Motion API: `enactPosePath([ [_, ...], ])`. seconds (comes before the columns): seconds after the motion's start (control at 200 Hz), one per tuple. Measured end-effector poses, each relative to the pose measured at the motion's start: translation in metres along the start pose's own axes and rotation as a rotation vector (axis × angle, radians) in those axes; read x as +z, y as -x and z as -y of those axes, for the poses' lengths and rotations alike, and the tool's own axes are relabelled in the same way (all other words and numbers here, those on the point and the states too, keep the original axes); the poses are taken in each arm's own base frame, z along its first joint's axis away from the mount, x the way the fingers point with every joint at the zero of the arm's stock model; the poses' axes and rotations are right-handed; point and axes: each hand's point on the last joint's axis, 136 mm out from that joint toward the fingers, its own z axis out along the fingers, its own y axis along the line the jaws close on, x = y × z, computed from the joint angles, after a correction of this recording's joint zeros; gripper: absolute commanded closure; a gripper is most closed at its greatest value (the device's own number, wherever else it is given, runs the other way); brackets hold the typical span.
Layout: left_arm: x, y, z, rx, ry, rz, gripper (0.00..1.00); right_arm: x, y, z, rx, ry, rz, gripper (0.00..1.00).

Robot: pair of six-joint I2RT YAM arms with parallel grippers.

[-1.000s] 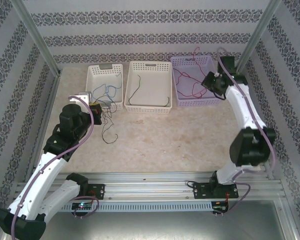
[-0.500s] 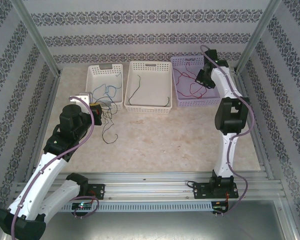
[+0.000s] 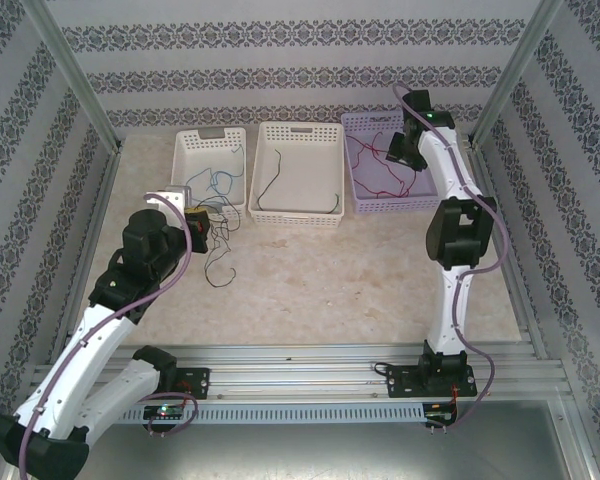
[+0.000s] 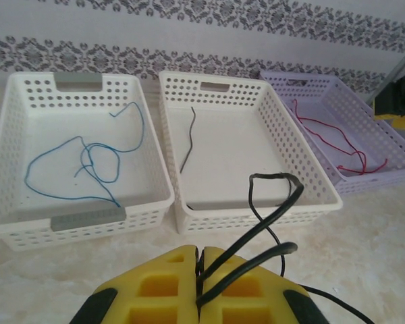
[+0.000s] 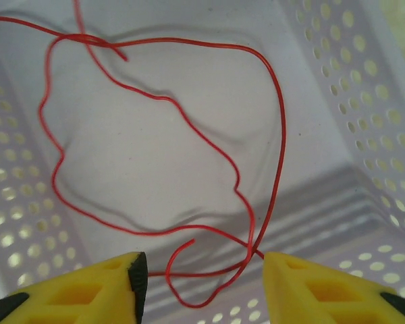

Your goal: Untangle the cables

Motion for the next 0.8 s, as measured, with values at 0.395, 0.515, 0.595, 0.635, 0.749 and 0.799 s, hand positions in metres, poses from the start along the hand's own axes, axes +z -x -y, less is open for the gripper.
enactPosePath([
  [0.395, 0.035, -0.021, 0.055, -0.119, -0.238, -0.172, 1.00, -0.169, -0.135, -0.115, -0.194, 0.682, 0.145, 0.41],
  [0.515, 0.032, -0.014, 0.076, -0.149, -0.307, -0.173, 1.00, -0.168, -0.220, -0.142, -0.311, 0.862, 0.032, 0.41],
  [0.595, 0.031, -0.014, 0.093, -0.151, -0.353, -0.181, 1.00, -0.162, -0.271, -0.153, -0.382, 0.921, -0.050, 0.41],
  [0.635, 0.030, -0.017, 0.101, -0.147, -0.373, -0.190, 1.00, -0.162, -0.291, -0.157, -0.409, 0.951, -0.081, 0.41],
  [0.749, 0.027, -0.022, 0.117, -0.145, -0.413, -0.209, 1.00, -0.167, -0.325, -0.160, -0.445, 1.024, -0.105, 0.41],
  [0.799, 0.026, -0.022, 0.120, -0.144, -0.422, -0.205, 1.00, -0.172, -0.329, -0.159, -0.448, 1.050, -0.089, 0.41],
])
